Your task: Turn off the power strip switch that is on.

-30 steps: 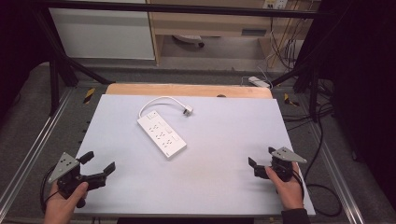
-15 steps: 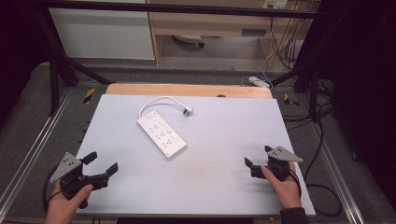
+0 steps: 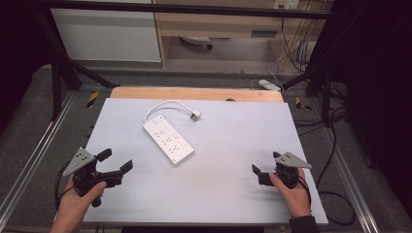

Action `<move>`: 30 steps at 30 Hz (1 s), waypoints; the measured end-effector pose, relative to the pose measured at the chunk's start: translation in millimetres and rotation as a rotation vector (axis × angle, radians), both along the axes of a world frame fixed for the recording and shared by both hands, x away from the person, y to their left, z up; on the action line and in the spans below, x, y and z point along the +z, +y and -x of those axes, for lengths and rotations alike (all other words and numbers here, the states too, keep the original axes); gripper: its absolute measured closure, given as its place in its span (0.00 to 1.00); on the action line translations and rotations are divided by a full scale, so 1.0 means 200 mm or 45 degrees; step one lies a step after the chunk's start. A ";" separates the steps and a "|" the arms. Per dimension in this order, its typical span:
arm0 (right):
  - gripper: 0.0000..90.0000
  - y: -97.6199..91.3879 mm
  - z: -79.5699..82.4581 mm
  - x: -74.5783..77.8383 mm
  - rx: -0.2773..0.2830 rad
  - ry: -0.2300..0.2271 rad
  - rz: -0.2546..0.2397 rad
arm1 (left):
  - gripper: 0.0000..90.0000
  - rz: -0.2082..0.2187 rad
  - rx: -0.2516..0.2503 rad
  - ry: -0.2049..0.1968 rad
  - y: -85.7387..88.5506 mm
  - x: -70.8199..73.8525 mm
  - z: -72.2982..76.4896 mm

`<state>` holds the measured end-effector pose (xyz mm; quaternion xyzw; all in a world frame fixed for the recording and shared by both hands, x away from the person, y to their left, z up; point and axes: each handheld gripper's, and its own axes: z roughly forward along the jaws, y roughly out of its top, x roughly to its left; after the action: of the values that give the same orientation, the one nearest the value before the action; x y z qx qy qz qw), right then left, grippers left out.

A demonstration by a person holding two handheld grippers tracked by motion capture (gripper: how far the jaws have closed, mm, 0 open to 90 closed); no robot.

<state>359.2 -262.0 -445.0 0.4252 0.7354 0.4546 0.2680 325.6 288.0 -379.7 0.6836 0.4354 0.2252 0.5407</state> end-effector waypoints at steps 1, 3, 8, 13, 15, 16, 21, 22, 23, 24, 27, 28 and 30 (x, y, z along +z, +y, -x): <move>0.04 0.00 0.00 0.00 -0.006 0.003 -0.010 | 0.07 0.000 0.000 0.000 0.00 0.00 0.00; 0.04 -0.01 0.00 0.00 -0.018 -0.005 -0.021 | 0.07 -0.001 -0.008 0.013 -0.02 0.01 -0.04; 0.04 -0.03 0.01 0.01 -0.040 -0.016 -0.052 | 0.07 0.010 -0.023 0.023 -0.07 0.06 -0.10; 0.04 -0.02 0.01 0.02 -0.023 -0.020 -0.056 | 0.07 -0.009 -0.063 0.029 -0.12 0.08 -0.14; 0.04 -0.01 0.02 0.02 -0.024 -0.020 -0.055 | 0.07 -0.007 -0.063 0.045 -0.13 0.07 -0.16; 0.04 -0.01 0.02 0.02 -0.018 -0.027 -0.048 | 0.07 -0.018 -0.063 0.037 -0.14 0.07 -0.16; 0.04 0.00 0.02 0.02 -0.013 -0.024 -0.040 | 0.07 -0.028 -0.092 0.050 -0.18 0.04 -0.17; 0.04 0.00 0.02 0.02 -0.013 -0.024 -0.040 | 0.07 -0.028 -0.092 0.050 -0.18 0.04 -0.17; 0.04 0.00 0.02 0.02 -0.008 -0.020 -0.033 | 0.07 -0.028 -0.095 0.061 -0.19 0.04 -0.18; 0.04 0.00 0.02 0.02 -0.009 -0.020 -0.021 | 0.07 -0.027 -0.090 0.060 -0.20 0.03 -0.19; 0.04 0.01 0.02 0.02 -0.003 -0.015 -0.020 | 0.07 -0.031 -0.089 0.053 -0.20 0.04 -0.20; 0.04 0.01 0.02 0.02 -0.002 -0.015 -0.015 | 0.07 -0.026 -0.089 0.052 -0.21 0.04 -0.20; 0.04 0.01 0.02 0.02 -0.003 -0.012 -0.011 | 0.07 -0.021 -0.089 0.060 -0.22 0.05 -0.21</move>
<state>356.0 -260.3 -442.0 0.4252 0.7315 0.4595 0.2701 368.5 244.4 -369.8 0.7080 0.4221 0.1934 0.5321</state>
